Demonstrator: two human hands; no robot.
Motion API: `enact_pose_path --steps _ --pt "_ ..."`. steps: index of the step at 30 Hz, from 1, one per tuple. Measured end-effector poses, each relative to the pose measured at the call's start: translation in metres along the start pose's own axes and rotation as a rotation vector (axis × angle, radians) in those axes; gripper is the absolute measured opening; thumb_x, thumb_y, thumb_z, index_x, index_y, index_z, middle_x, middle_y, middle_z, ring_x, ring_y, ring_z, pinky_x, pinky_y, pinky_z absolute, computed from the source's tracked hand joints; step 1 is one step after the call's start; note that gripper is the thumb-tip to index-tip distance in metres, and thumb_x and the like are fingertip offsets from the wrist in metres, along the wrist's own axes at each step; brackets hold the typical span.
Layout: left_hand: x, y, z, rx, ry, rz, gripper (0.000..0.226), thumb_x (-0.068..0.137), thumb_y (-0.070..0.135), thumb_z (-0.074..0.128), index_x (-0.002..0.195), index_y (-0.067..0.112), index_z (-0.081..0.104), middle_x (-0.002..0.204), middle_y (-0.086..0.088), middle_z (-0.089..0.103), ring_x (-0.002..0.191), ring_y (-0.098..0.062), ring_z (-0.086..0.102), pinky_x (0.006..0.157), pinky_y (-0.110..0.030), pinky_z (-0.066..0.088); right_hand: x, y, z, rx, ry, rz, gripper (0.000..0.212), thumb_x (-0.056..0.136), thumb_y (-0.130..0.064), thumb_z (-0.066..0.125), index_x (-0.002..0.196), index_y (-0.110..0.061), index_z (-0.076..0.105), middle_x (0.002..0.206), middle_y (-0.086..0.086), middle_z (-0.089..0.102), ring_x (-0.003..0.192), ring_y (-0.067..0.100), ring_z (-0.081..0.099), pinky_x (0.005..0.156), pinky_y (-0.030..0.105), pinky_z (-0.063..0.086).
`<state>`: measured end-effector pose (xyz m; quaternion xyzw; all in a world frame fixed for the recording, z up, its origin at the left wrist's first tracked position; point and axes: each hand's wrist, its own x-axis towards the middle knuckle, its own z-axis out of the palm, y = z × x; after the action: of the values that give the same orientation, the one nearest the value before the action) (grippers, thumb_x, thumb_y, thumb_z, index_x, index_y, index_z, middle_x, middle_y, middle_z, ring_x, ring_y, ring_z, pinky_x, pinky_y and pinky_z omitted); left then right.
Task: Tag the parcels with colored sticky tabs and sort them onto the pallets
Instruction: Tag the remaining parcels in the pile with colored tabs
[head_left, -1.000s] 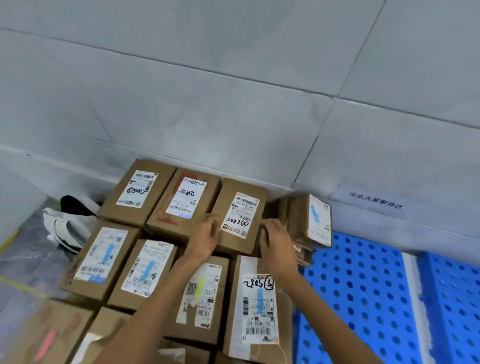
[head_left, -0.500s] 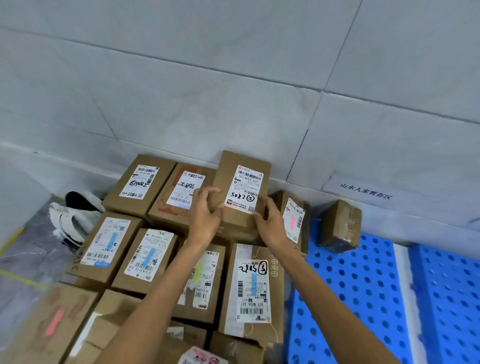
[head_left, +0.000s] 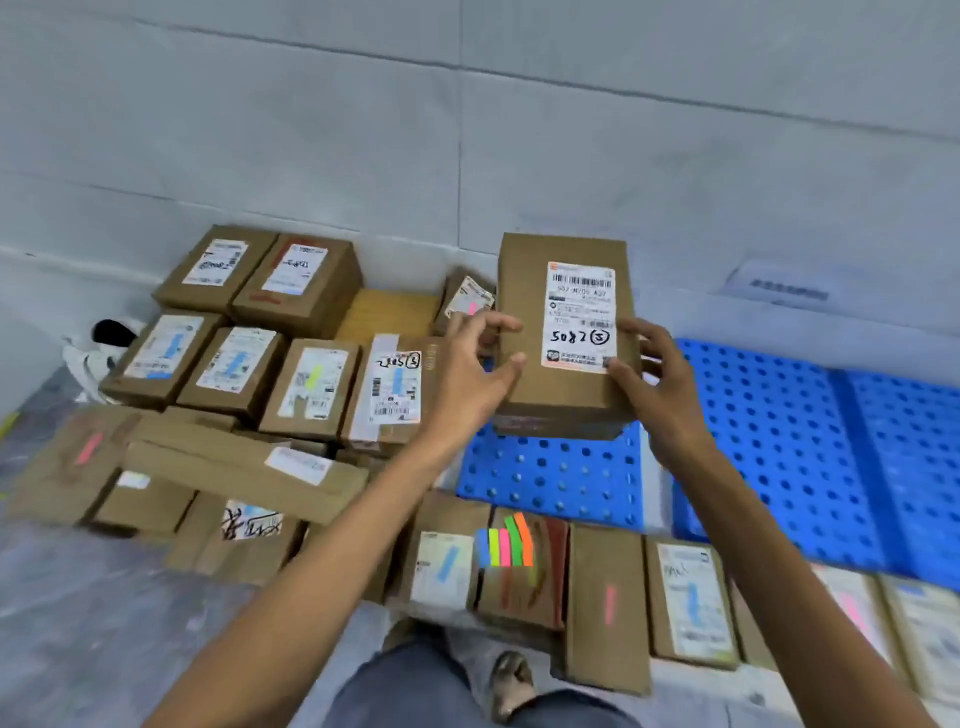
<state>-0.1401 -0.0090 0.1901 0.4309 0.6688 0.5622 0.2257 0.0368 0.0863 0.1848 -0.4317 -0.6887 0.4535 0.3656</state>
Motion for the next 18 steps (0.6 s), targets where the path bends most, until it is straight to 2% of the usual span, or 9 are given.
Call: enact_pose_path --steps 2,5,8,11,13,15,18 --pt "-0.044 -0.008 0.034 0.003 -0.089 -0.03 0.029 0.077 0.002 0.067 0.095 0.025 0.062 0.106 -0.002 0.053 0.095 -0.012 0.057 0.091 -0.021 0.044 -0.044 0.029 -0.038 -0.043 -0.006 0.064 0.035 0.088 -0.009 0.059 0.119 -0.027 0.055 0.122 0.007 0.055 0.102 0.02 0.054 0.074 0.018 0.048" --pt "-0.1 -0.029 0.07 -0.044 -0.21 -0.147 0.03 0.083 -0.003 0.058 0.094 0.024 0.061 0.102 -0.001 0.059 0.089 -0.002 0.056 0.082 -0.009 0.043 -0.104 0.072 -0.08 -0.125 -0.051 0.152 0.035 0.089 -0.007 0.059 0.118 -0.027 0.055 0.126 0.008 0.05 0.107 0.022 0.05 0.082 0.029 0.048" --pt "-0.148 -0.059 0.091 -0.036 -0.365 -0.256 0.031 0.087 -0.006 0.051 0.095 0.024 0.057 0.092 0.007 0.06 0.083 0.003 0.058 0.076 -0.011 0.045 -0.155 0.109 -0.099 -0.148 -0.095 0.251 0.037 0.089 -0.005 0.058 0.114 -0.031 0.054 0.123 0.008 0.049 0.107 0.021 0.05 0.073 0.018 0.044" --pt "-0.178 -0.087 0.096 -0.065 -0.433 -0.341 0.033 0.085 -0.012 0.05 0.095 0.018 0.056 0.086 0.002 0.062 0.081 -0.001 0.062 0.076 -0.017 0.049 -0.19 0.133 -0.103 -0.268 -0.094 0.266 0.039 0.088 -0.007 0.059 0.116 -0.033 0.051 0.118 0.004 0.053 0.111 0.022 0.052 0.077 0.028 0.044" --pt "-0.184 -0.108 0.09 0.086 -0.346 -0.322 0.03 0.083 -0.011 0.054 0.097 0.015 0.057 0.089 0.002 0.06 0.085 -0.009 0.061 0.077 -0.02 0.049 -0.198 0.14 -0.106 -0.313 -0.094 0.26 0.039 0.089 -0.014 0.06 0.122 -0.031 0.05 0.121 0.003 0.052 0.114 0.02 0.052 0.083 0.033 0.046" --pt "-0.184 -0.134 0.075 0.411 -0.216 -0.256 0.025 0.083 0.001 0.064 0.102 0.017 0.058 0.102 0.002 0.058 0.097 -0.013 0.056 0.084 -0.027 0.047 -0.197 0.138 -0.107 -0.279 -0.092 0.289 0.041 0.087 -0.011 0.062 0.122 -0.028 0.05 0.122 -0.002 0.05 0.115 0.019 0.05 0.084 0.033 0.047" --pt "-0.187 -0.161 0.058 0.745 -0.177 -0.337 0.046 0.075 0.027 0.076 0.117 0.02 0.057 0.119 -0.001 0.05 0.115 -0.019 0.046 0.094 -0.034 0.044 -0.198 0.136 -0.11 -0.251 -0.11 0.296 0.041 0.086 -0.009 0.064 0.121 -0.027 0.051 0.122 -0.003 0.049 0.112 0.017 0.051 0.077 0.021 0.048"
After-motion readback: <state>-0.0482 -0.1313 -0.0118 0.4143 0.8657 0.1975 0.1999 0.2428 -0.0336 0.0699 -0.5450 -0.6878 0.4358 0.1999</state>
